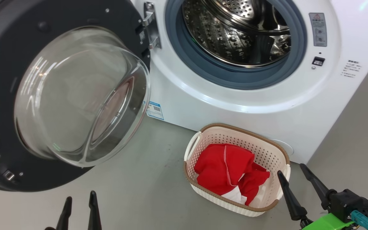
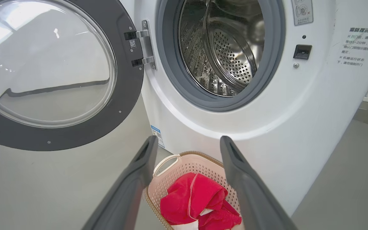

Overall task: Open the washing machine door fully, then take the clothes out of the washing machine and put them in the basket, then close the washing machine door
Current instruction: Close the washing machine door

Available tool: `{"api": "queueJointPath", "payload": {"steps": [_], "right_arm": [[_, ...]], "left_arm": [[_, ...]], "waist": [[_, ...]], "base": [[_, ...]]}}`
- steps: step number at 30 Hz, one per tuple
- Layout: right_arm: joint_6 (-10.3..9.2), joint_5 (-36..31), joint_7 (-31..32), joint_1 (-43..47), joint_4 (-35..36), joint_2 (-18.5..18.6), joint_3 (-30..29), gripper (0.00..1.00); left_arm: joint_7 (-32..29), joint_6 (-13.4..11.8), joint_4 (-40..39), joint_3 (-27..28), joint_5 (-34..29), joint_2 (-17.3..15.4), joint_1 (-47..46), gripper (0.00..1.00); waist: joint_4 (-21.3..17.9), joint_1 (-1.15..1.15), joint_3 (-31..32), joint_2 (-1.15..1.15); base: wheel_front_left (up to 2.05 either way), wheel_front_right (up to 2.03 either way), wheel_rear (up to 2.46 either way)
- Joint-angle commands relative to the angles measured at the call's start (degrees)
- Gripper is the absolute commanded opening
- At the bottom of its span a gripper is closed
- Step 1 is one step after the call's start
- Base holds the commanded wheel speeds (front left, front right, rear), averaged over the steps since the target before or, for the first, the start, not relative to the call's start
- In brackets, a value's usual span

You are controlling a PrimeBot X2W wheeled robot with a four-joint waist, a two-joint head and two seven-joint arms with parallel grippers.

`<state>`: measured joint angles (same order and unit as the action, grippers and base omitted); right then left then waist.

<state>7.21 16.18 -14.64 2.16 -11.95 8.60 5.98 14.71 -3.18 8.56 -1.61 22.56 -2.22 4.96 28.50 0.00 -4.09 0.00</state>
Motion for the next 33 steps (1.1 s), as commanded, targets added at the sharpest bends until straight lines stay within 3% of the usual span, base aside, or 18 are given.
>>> {"api": "queueJointPath", "payload": {"steps": [1, 16, 17, 18, 20, 29, 33], "right_arm": [[0.28, 0.6, -0.4, -2.0, 0.9, 1.1, 1.6, 1.00], [0.28, 1.1, -0.4, -3.6, 0.3, 1.3, 3.1, 1.00], [0.28, 1.1, -0.4, -3.5, 0.3, 1.2, 3.0, 1.00], [0.28, 1.1, -0.4, -3.5, 0.4, 1.1, 2.9, 1.00], [0.28, 1.1, -0.4, -3.3, 0.5, 1.0, 2.5, 1.00], [0.28, 0.7, -0.4, -2.9, 0.6, 0.6, 1.5, 1.00], [0.28, 0.6, -0.4, -2.8, 0.6, 0.4, 1.4, 1.00]], "left_arm": [[0.3, -0.7, -1.9, 2.0, 0.4, -0.7, -0.4, 1.00], [0.3, -1.1, -2.7, 2.3, 1.3, -0.7, -0.6, 1.00], [0.3, -0.8, -3.3, 2.8, 1.5, -0.7, -1.1, 0.80], [0.3, -0.6, -3.9, 3.3, 1.9, -0.7, -1.4, 0.46], [0.3, -0.1, -5.6, 4.9, 2.0, -0.7, -2.3, 0.00], [0.3, 3.8, -20.3, 16.2, -6.2, -0.7, -8.7, 0.00], [0.3, 5.9, -23.3, 22.1, -10.2, -0.7, -11.8, 0.00]], "waist": [[0.4, 0.00, -0.2, 0.00], [0.8, 0.00, -0.9, 0.00], [0.8, 0.00, -1.0, 0.00], [0.8, 0.00, -1.1, 0.00], [0.9, 0.00, -1.2, 0.00], [1.1, 0.00, -1.6, 0.00], [1.1, 0.00, -1.6, 0.00]], "base": [[0.00, 0.00, 0.00], [0.00, 0.00, 0.00], [0.00, 0.00, 0.00], [0.00, 0.00, 0.00], [0.00, 0.00, 0.00], [0.00, 0.00, 0.00], [0.00, 0.00, 0.00]]}}
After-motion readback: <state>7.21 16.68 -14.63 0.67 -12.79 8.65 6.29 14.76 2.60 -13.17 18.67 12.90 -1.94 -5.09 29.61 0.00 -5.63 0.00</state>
